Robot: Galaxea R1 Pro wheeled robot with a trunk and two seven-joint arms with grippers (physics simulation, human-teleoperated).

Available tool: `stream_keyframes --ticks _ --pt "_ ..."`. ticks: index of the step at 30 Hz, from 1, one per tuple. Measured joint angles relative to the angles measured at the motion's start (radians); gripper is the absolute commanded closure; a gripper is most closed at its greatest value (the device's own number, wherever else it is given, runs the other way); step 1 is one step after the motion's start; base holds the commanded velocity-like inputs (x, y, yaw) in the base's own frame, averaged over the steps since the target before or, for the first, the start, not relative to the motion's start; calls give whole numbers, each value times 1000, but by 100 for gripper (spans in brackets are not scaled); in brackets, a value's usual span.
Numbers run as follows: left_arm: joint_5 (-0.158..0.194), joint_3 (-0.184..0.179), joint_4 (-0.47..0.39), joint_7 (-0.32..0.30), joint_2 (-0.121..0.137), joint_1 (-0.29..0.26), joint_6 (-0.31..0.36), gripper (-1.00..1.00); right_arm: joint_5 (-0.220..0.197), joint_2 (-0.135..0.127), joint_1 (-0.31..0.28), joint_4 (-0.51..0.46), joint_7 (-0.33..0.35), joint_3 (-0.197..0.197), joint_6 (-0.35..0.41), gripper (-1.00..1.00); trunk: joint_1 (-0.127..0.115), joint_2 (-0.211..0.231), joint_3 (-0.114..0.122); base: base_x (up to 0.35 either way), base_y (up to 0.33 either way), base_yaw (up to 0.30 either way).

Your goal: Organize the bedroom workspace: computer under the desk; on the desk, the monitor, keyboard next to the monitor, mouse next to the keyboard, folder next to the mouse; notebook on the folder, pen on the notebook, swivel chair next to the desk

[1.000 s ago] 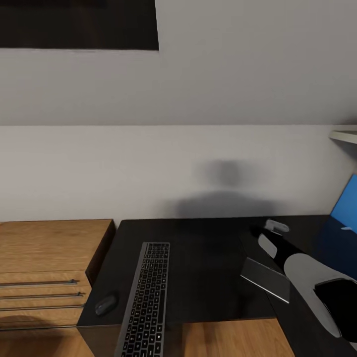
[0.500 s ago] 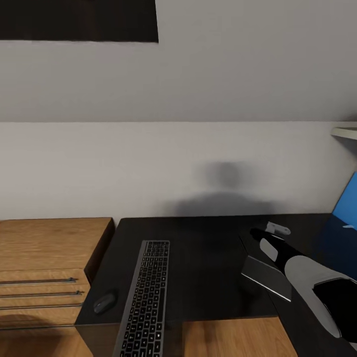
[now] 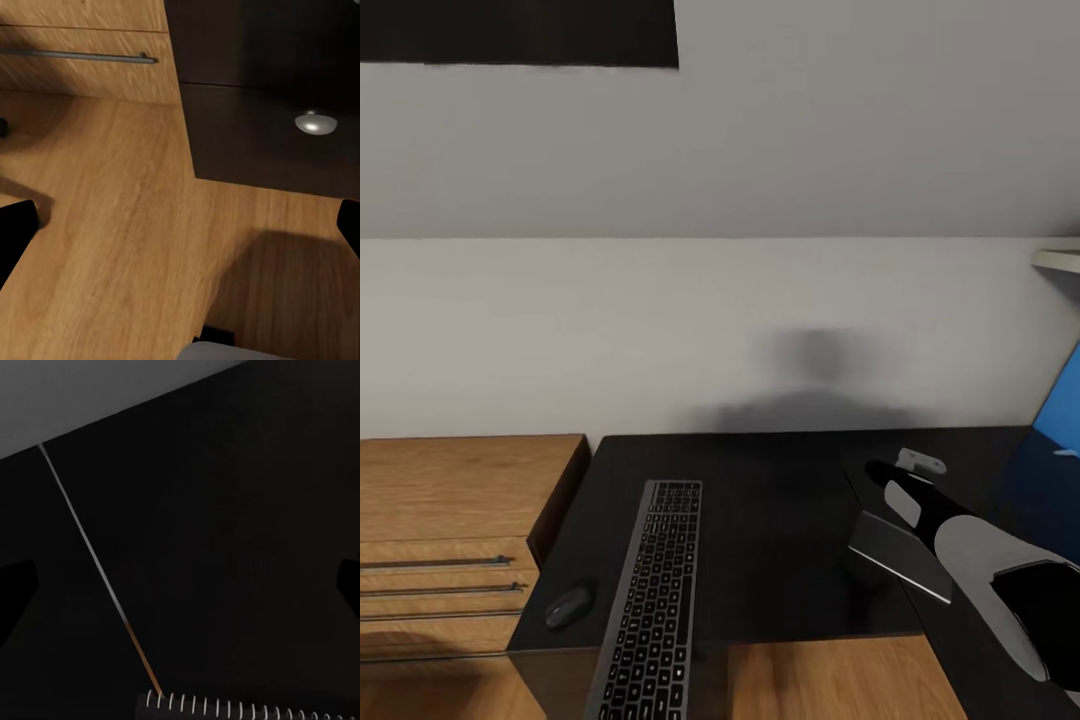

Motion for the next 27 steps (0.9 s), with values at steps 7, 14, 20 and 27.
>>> stream_keyframes --ticks 7,14,20,27 --pt "0 0 0 0 0 0 -9 -100 0 0 0 0 0 0 0 -100 27 -49 -22 0 0 0" --pt "0 0 0 4 1 0 -90 -100 1 2 0 0 0 1 -1 -100 54 -98 -44 0 0 0" --pt "0 1 -1 5 4 -2 -112 -100 2 3 0 1 -1 2 -1 -100 77 -140 -63 0 0 0" --pt "1 1 -3 3 7 -2 -112 -100 3 4 0 1 -1 2 -2 -100 104 -189 -85 0 0 0"
